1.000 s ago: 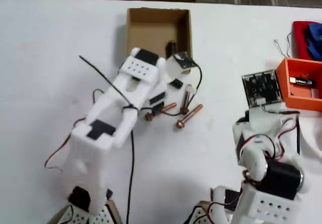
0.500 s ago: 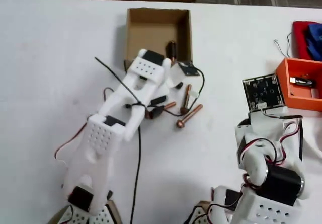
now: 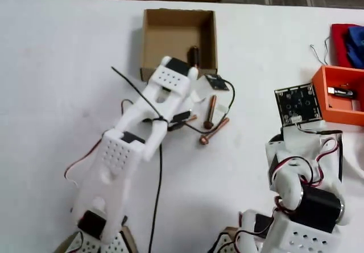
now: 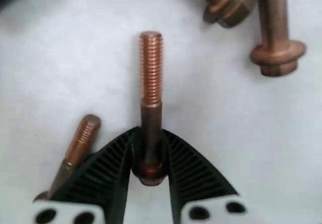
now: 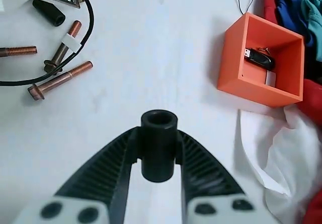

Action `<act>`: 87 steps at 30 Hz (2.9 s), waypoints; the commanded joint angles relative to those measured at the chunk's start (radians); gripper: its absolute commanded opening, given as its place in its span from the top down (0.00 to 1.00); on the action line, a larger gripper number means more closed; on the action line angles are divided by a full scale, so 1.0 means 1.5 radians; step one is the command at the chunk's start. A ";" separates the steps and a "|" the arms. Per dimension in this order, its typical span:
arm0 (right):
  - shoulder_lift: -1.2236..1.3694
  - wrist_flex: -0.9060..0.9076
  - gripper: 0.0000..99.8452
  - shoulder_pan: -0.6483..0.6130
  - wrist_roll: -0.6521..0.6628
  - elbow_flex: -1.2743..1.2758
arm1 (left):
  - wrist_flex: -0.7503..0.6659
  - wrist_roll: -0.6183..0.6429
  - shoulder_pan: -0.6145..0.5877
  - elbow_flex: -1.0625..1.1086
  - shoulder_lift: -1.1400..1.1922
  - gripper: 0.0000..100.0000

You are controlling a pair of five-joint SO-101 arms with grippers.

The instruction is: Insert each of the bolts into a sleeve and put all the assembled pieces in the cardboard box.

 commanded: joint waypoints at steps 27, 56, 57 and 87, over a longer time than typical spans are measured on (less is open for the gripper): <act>-0.007 -0.122 0.98 0.003 -0.002 0.138 | -0.391 -0.124 -0.405 0.855 -0.799 0.98; -0.012 -0.123 0.98 0.003 -0.002 0.151 | -0.656 -0.635 -0.392 0.740 -0.414 0.95; -0.012 -0.123 0.98 0.003 -0.002 0.151 | -0.664 -0.626 -0.393 0.741 -0.413 0.92; -0.010 -0.123 0.98 0.003 -0.002 0.152 | -0.682 -0.384 -0.407 0.725 -0.594 0.88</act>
